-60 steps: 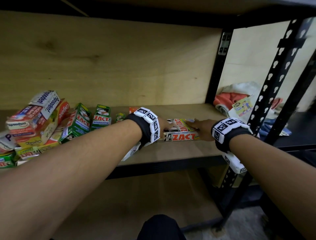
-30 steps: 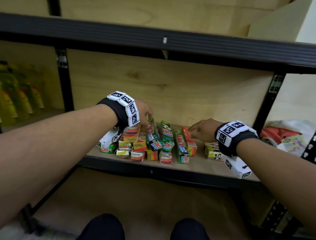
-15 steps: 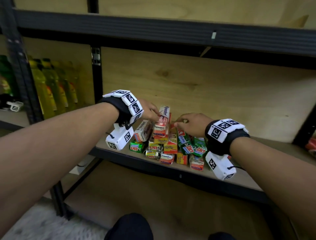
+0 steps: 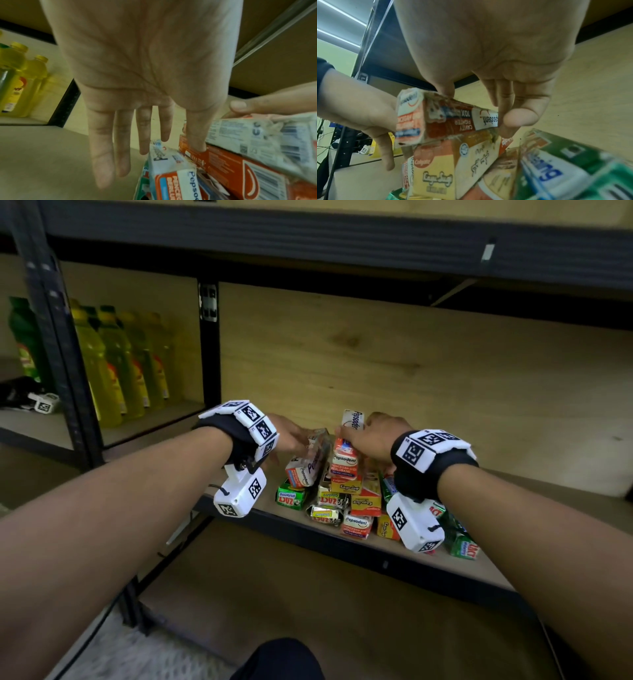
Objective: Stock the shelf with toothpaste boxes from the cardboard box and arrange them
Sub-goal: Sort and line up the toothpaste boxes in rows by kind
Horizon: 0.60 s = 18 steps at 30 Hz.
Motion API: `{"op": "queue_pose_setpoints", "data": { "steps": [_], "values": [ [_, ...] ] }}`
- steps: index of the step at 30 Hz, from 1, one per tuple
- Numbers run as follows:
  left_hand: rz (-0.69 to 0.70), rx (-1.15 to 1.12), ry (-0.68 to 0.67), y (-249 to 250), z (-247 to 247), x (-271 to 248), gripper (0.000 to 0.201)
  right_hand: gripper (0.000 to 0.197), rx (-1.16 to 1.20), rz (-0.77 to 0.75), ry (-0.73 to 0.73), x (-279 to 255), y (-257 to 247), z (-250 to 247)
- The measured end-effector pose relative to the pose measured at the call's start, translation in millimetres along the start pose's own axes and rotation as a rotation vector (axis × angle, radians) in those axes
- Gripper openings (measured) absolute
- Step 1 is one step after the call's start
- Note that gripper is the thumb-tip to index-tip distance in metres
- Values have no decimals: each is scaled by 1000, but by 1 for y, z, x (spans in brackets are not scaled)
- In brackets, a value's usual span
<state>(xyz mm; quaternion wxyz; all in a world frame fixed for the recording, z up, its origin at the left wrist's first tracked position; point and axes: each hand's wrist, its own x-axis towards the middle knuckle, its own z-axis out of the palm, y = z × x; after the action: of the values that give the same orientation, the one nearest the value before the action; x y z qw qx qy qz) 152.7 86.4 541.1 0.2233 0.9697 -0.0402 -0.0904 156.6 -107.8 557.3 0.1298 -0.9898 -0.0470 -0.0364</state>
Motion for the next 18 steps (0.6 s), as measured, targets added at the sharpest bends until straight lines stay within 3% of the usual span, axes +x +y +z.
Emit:
{"op": "queue_pose_setpoints", "data": {
  "steps": [3,8,16,18],
  "values": [
    [-37,-36,-3,-5,10,8,57,85,22,20,15,4,-4,0],
    [-49,-65,76,-2,18,19,62,51,279,66,-88,13,-5,1],
    [-55,38,211,3,23,26,46,55,452,100,-58,20,24,-4],
    [-43,-5,240,6,20,23,37,38,491,90,-27,19,37,-4]
  ]
}}
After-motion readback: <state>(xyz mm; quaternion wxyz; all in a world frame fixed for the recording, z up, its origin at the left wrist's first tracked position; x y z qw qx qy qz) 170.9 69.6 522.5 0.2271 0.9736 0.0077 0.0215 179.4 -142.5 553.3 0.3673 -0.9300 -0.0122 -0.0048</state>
